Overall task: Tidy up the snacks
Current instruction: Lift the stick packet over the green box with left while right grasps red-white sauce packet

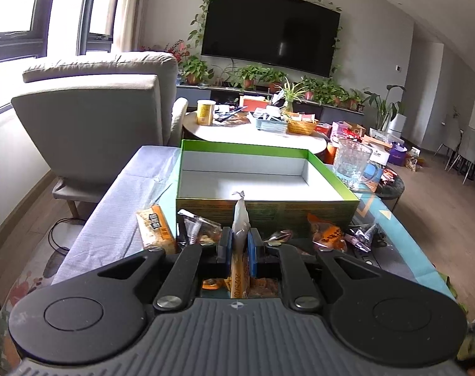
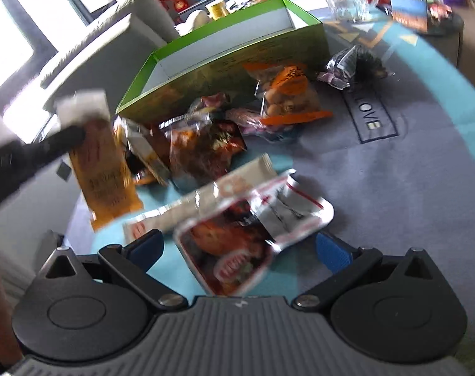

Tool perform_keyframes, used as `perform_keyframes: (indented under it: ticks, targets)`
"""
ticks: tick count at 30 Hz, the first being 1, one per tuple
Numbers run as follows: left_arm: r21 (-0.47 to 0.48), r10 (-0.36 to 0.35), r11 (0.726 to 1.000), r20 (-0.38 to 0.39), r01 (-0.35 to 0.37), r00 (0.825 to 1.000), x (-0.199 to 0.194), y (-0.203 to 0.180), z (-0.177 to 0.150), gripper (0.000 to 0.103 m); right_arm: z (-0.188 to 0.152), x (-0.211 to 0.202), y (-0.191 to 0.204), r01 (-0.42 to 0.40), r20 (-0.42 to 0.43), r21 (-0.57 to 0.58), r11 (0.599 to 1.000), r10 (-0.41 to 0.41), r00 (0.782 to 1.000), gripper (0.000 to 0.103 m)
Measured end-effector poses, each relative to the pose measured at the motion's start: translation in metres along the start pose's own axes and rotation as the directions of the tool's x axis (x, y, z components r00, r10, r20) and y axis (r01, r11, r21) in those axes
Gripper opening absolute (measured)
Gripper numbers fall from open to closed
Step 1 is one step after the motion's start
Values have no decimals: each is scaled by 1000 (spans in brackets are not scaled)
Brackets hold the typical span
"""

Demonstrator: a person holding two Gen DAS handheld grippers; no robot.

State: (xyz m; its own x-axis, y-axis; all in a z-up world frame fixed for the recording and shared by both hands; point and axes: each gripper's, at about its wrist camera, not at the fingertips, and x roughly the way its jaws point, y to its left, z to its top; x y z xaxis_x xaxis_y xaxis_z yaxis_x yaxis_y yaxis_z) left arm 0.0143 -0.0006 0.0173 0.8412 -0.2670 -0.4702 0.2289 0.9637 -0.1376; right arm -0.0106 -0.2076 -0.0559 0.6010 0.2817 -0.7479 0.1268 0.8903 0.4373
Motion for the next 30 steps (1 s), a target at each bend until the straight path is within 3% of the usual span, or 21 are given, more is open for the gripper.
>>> perform_keyframes:
  ticks: [5, 9, 12, 15, 24, 30]
  targets:
    - [-14, 10, 1000, -11, -10, 1000, 2, 4, -3, 10, 12, 9, 11, 80, 3, 36, 996, -80, 997, 43]
    - [-19, 8, 1000, -11, -8, 1000, 2, 7, -2, 10, 2, 18, 32, 171, 17, -120, 978, -170, 985, 43]
    - [-22, 12, 1000, -3, -12, 1000, 0, 8, -2, 10, -12, 19, 41, 216, 45, -269, 939, -212, 976, 43]
    - [-28, 15, 999, 3, -15, 1000, -2, 9, -1, 10, -20, 8, 37, 263, 103, -310, 914, -243, 965, 42]
    - [-23, 12, 1000, 14, -12, 1000, -3, 6, 2, 10, -21, -28, -4, 199, 147, -226, 954, -168, 975, 42]
    - [-9, -2, 1000, 26, 3, 1000, -4, 1, 7, 10, -17, -44, 5, 163, 226, -260, 952, -104, 969, 42]
